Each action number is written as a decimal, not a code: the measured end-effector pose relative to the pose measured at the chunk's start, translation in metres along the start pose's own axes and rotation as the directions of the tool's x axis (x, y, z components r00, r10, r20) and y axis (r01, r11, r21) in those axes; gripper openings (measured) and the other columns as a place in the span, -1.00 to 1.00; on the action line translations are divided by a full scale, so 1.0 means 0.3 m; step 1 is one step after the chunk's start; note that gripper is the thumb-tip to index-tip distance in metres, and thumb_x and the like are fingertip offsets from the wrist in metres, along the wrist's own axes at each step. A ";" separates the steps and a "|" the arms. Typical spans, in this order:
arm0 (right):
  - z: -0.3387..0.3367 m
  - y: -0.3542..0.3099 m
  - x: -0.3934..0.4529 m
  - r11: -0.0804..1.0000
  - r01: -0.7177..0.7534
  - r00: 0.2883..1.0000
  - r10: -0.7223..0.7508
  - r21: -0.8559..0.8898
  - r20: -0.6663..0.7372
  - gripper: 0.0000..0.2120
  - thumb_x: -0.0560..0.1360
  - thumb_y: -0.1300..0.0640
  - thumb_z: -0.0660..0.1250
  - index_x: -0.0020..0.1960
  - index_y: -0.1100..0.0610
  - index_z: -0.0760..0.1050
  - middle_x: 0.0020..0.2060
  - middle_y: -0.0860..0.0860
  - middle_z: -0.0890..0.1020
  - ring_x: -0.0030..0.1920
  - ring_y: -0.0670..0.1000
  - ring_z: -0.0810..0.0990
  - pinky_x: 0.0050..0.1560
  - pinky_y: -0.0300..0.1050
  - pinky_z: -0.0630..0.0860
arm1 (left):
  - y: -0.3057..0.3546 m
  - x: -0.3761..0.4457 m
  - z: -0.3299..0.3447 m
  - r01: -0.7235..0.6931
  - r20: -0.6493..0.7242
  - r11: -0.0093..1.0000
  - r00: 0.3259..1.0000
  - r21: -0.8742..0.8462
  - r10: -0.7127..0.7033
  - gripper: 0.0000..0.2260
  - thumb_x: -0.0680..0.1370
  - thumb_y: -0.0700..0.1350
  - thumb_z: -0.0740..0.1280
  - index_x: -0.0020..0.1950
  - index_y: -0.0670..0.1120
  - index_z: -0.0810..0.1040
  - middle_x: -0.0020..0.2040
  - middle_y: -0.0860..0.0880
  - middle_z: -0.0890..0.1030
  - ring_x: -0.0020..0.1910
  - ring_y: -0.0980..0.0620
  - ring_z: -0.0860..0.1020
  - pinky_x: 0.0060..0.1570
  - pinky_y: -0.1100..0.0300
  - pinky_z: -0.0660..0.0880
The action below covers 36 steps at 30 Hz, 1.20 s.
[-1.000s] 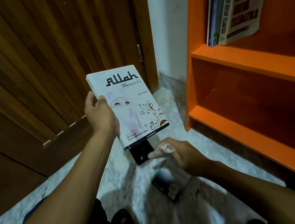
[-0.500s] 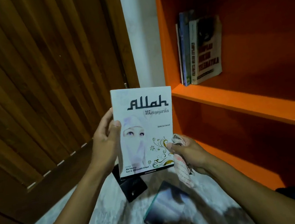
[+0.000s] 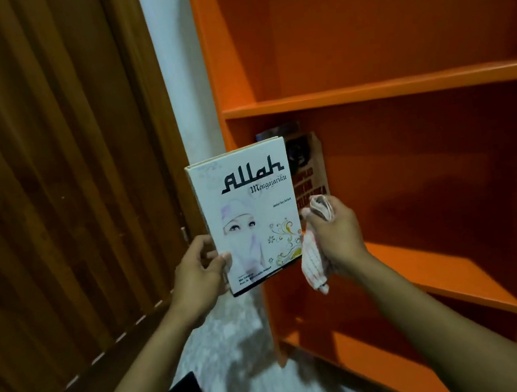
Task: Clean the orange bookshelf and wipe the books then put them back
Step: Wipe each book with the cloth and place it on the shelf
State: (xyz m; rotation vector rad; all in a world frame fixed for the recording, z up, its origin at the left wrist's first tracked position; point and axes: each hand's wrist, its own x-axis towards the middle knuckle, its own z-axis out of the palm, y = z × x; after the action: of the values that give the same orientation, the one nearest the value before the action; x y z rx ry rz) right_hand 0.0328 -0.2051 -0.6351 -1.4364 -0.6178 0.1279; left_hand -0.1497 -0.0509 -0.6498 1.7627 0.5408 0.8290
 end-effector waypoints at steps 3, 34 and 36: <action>-0.053 -0.027 0.051 0.999 0.037 0.993 -0.037 -0.009 -0.112 -0.91 0.52 0.05 0.39 0.02 -0.06 0.55 -0.11 0.03 0.66 -0.05 0.16 0.65 -0.01 0.19 0.58 | -0.021 0.124 0.146 -0.027 -0.020 0.999 0.999 0.033 0.028 -0.92 0.61 -0.21 0.32 0.00 -0.06 0.45 -0.11 -0.25 0.40 -0.24 -0.18 0.46 -0.29 -0.07 0.56; -0.203 0.078 0.099 0.996 -0.036 0.995 0.027 -0.088 -0.099 -0.91 0.53 0.08 0.40 0.00 0.08 0.55 -0.15 0.03 0.64 -0.10 0.10 0.64 -0.08 0.08 0.55 | -0.150 0.458 0.600 -0.099 -0.172 0.977 0.976 0.188 0.132 -0.90 0.58 -0.18 0.32 0.00 -0.06 0.40 -0.01 -0.19 0.53 -0.09 -0.14 0.52 -0.15 0.07 0.43; -0.163 0.082 0.054 0.997 -0.039 0.998 0.035 -0.060 -0.053 -0.89 0.53 0.13 0.41 0.04 0.11 0.54 -0.12 0.06 0.63 -0.10 0.09 0.62 -0.09 0.05 0.53 | -0.196 0.379 0.508 -0.202 -0.123 0.953 0.965 0.224 0.233 -0.95 0.61 -0.17 0.27 0.05 -0.05 0.43 -0.07 -0.12 0.51 -0.19 -0.04 0.47 -0.21 0.13 0.38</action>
State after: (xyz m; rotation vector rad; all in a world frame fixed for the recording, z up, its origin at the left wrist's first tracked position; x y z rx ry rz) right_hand 0.0761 -0.2372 -0.6536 -1.5057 -0.5569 0.1016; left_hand 0.0420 -0.0470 -0.7038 1.9900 0.5536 1.0976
